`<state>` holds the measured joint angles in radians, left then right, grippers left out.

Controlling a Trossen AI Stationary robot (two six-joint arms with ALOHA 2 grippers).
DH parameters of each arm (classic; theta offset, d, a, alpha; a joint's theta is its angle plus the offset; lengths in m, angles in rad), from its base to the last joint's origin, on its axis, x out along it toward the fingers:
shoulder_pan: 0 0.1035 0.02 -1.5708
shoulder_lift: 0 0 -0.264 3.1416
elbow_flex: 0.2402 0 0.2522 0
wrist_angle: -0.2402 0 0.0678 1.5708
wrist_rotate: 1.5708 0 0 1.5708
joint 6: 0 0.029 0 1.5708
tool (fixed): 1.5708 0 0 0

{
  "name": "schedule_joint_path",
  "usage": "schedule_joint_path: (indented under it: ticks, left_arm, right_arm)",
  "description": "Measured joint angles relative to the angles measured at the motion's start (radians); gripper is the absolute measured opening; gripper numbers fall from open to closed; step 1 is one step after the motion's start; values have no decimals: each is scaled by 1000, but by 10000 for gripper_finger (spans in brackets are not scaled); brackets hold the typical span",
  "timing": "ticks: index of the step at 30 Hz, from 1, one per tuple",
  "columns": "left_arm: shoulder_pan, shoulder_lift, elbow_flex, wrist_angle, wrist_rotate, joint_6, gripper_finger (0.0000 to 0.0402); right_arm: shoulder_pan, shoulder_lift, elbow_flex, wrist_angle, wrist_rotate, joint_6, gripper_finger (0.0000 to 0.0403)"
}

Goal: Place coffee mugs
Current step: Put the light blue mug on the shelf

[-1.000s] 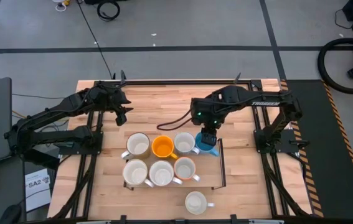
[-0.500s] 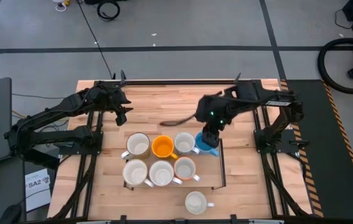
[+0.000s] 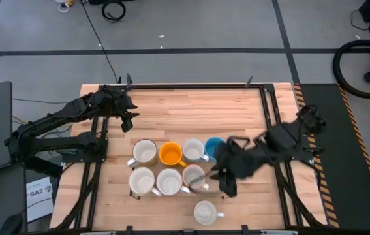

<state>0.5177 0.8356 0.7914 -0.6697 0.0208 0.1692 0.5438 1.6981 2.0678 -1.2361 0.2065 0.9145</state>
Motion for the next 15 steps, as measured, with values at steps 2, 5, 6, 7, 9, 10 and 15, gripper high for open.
schedule_joint_path:
  ticks: [2, 5, 6, 7, 9, 10, 15]
  left_arm:
    - [0, 0, 0, 0, 0, 0, 160]
    - [0, 0, 0, 0, 0, 0, 160]
    - [0, 0, 0, 0, 0, -1, 160]
    - [0, 0, 0, 0, 0, -1, 160]
    - [0, 0, 0, 0, 0, 0, 160]
    - [0, 0, 0, 0, 0, 0, 160]
    - [0, 0, 0, 0, 0, -1, 160]
  right_arm:
    - [51, 2, -22, 63, 56, 9, 151]
    - [108, 1, -80, 203, 97, 18, 151]
    - [123, 1, -104, 250, 106, 18, 151]
    - [136, 1, -132, 304, 113, 17, 151]
    - [159, 1, -191, 412, 115, 6, 151]
    - [168, 1, -219, 459, 117, 2, 151]
    - [196, 2, -364, 635, 118, 2, 151]
